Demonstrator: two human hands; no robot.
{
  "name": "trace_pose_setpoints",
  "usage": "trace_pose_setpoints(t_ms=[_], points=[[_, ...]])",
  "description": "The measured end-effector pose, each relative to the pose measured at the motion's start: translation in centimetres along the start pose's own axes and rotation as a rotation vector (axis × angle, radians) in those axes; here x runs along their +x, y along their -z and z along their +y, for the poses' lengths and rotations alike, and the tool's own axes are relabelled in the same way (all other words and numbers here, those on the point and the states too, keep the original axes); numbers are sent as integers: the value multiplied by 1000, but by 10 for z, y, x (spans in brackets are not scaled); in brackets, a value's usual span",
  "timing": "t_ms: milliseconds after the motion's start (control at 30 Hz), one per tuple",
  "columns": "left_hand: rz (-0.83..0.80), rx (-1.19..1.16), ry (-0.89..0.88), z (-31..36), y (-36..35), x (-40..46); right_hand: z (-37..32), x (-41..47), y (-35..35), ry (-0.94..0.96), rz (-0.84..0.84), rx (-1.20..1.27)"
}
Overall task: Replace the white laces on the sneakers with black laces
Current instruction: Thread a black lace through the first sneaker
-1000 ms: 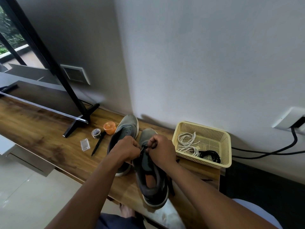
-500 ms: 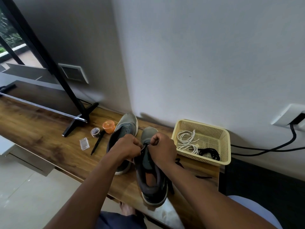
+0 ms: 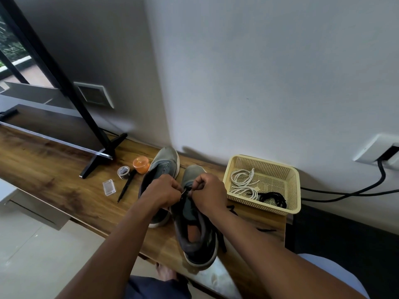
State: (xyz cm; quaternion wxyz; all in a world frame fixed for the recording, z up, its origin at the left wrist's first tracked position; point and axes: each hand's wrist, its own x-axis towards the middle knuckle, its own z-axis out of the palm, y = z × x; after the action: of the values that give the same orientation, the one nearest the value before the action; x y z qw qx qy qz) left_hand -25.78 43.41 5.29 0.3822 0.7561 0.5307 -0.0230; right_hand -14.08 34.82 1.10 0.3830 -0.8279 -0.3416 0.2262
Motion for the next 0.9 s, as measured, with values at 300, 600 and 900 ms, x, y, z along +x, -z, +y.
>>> trace_pose_setpoints(t_ms=[300,600,900], points=[[-25,-24,2,1,0,1,0,-3,1,-13,4,-34],[-27,-95,-20,-3,-4,3,2,-3,-5,-14,32,11],[226,228,-107,12,-12,3,-3,-4,-1,136,-39,-108]])
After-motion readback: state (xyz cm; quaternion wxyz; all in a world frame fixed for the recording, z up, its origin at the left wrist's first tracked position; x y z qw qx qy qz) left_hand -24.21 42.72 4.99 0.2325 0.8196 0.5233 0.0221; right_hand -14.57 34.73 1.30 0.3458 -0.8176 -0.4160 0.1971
